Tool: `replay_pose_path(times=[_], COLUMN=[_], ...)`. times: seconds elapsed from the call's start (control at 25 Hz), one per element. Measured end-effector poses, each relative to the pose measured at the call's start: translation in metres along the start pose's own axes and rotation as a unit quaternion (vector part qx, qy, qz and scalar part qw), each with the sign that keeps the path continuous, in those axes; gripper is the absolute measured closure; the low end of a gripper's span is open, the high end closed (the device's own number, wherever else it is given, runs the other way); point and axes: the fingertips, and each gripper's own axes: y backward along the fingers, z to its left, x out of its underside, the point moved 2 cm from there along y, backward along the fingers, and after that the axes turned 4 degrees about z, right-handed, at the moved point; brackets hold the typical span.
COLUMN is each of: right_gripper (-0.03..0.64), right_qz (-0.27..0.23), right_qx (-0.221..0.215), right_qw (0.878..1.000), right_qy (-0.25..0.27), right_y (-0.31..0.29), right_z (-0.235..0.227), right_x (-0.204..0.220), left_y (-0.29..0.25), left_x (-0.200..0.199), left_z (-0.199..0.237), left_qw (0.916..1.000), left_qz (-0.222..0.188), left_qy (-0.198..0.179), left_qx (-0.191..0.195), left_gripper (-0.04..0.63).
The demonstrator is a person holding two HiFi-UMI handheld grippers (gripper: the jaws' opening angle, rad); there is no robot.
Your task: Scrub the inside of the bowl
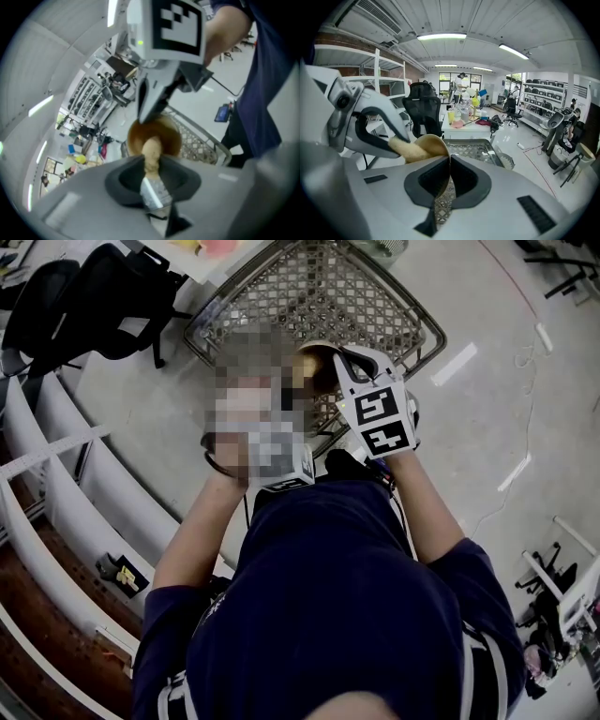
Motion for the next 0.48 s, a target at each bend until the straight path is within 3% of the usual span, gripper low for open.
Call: replay_pose_path(times=[0.24,0.48], right_gripper=[0.601,0.601], right_qz=[0.001,0.006], right_qx=[0.003,0.007], right_qw=[1.0,0.999], right_qy=[0.012,0.036], right_y=[-0.003,-0.005], right_z=[0.014,0.034], right_x=[-0.011,-0.022], left_y=[0.004,0.01], left_x=[-0.008,0.003], left_z=[-0.027,0.013], left_qw=[0.9986,0.9984], left_qz=[-0.036,-0.052], left_qy=[-0.009,0.019], left_qx=[0.039,-0.015], left_gripper=[0.512,0.512])
